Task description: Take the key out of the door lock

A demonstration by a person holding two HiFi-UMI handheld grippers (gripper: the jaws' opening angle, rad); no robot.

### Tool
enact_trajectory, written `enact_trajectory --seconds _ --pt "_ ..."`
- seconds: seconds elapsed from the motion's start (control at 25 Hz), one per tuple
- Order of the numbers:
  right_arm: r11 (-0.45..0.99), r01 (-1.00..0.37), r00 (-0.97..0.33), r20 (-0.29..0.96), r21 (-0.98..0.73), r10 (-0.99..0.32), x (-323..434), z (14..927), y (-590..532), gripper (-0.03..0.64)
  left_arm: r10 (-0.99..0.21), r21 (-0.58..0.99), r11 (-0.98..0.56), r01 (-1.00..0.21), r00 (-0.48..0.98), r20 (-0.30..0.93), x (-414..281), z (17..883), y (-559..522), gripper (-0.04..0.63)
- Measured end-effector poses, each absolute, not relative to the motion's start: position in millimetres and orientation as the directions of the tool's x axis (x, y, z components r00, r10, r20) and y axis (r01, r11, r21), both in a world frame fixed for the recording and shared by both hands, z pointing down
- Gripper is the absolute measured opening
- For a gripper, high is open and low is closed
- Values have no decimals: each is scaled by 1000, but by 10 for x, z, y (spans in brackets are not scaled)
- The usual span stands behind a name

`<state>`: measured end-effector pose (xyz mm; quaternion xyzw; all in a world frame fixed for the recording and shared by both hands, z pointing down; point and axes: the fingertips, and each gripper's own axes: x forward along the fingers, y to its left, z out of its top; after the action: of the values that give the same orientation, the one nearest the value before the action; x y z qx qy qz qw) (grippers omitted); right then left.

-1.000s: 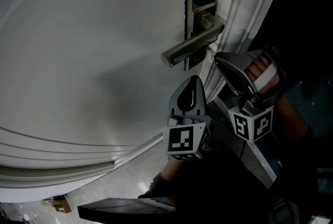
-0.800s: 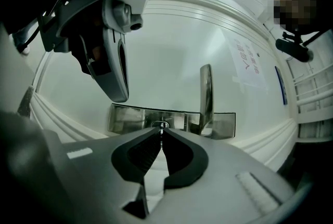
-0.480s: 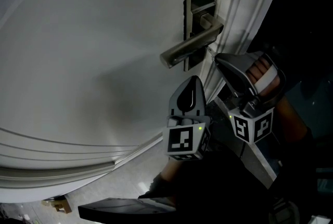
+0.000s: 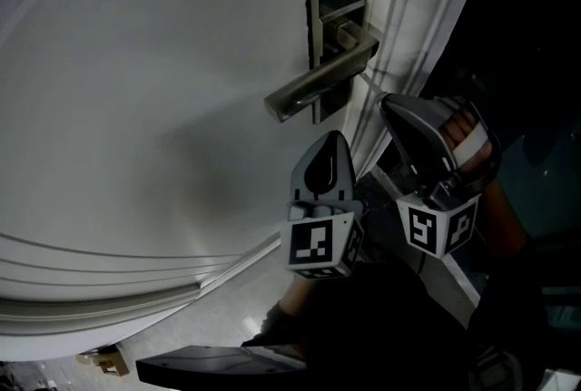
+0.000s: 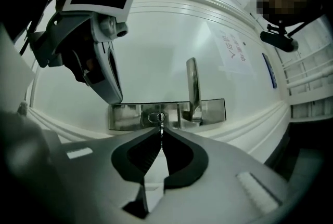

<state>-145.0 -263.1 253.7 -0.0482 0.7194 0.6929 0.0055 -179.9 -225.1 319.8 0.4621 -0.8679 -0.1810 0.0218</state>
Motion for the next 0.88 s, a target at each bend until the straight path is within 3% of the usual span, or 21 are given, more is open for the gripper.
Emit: enact_trajectory --seconds 0.28,0.6,0.88 --pt "335 -170 -979 -118 927 -169 -1355 2534 -2858 12 -822 293 506 -811 -557 -121 -1782 3207 -2320 0" --pt "716 -151 -988 -75 682 -137 -1227 2633 -2950 12 -822 214 525 -823 -556 -124 -1766 3178 -2396 0" --pt "859 -149 -989 -55 489 -140 -1130 2748 -3036 12 -835 199 516 -833 -541 -97 -1736 3219 -2486 0"
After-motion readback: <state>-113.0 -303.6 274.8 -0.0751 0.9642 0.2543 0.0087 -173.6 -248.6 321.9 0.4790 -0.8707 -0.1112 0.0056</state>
